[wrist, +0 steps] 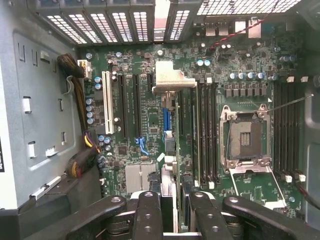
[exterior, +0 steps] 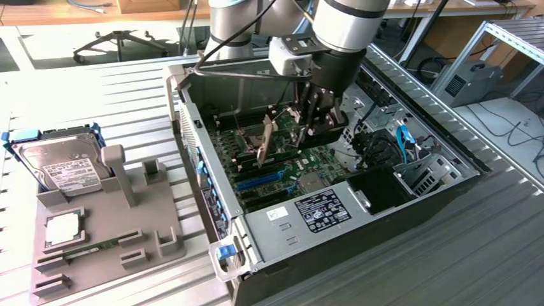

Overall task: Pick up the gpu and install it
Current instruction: 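Insert the gpu into the slot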

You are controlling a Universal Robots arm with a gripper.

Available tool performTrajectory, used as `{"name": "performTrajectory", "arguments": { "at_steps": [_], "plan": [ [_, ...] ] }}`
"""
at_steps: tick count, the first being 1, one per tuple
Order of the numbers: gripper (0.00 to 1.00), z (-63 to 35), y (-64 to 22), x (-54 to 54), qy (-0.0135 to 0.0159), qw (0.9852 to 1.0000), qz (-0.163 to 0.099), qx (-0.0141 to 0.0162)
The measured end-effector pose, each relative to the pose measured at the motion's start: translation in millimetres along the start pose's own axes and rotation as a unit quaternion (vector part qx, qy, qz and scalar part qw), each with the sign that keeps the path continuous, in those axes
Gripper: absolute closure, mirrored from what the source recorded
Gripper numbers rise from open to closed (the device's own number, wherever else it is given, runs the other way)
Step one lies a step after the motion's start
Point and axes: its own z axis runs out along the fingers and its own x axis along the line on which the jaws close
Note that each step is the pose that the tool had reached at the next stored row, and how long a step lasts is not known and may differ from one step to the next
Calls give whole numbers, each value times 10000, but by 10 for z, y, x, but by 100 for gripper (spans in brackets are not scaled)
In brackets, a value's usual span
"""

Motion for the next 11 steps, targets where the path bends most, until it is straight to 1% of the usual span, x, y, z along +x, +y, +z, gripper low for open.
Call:
{"name": "performTrajectory", "arguments": {
  "at_steps": [11],
  "plan": [
    [73, 16, 17, 47, 0, 10000, -2, 0]
  ]
}}
